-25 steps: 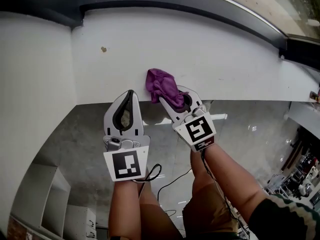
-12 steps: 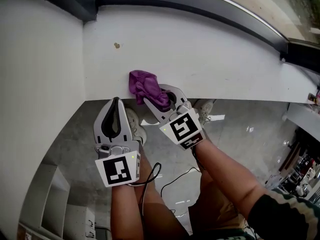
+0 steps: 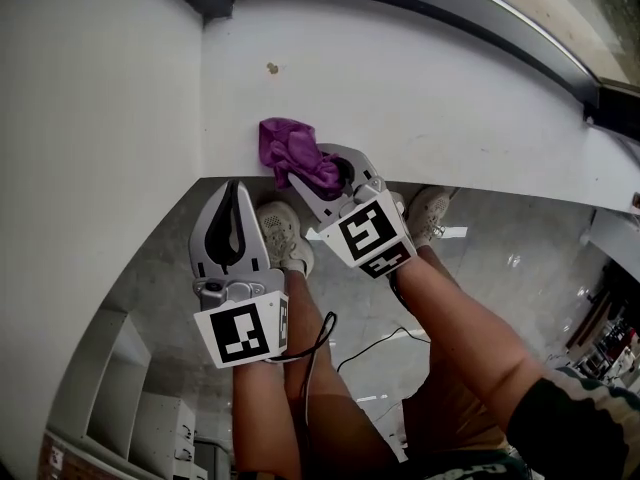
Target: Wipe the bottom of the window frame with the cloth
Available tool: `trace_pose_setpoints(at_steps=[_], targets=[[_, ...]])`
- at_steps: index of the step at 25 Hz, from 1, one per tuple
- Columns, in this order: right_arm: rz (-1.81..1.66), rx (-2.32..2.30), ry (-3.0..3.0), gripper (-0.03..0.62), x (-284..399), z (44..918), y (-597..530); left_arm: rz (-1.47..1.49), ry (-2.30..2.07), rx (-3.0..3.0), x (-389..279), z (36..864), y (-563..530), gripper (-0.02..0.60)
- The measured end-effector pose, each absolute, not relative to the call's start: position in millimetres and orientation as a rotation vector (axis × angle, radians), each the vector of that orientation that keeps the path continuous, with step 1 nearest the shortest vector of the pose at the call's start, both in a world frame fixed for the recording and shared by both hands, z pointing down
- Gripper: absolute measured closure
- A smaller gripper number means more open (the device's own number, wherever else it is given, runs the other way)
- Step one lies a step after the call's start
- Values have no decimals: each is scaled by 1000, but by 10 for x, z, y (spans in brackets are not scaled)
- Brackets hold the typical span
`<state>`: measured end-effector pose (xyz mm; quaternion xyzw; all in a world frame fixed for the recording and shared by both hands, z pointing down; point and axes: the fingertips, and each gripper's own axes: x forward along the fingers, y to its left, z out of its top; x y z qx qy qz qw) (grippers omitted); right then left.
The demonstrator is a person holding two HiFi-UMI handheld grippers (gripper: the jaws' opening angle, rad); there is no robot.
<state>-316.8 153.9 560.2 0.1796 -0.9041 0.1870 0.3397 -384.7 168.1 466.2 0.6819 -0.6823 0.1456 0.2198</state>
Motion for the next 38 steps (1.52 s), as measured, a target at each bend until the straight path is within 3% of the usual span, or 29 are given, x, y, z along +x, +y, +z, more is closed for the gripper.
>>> trace_pose_setpoints(at_steps=[16,38], targets=[[447,255,-2383,442,-4125,5555,1791,405,-1945,1827,-4192,4603,1822,578],[297,368,-2400,442,-4324,5483,723,271,-1918,1849,-4129,4490,1332,578]])
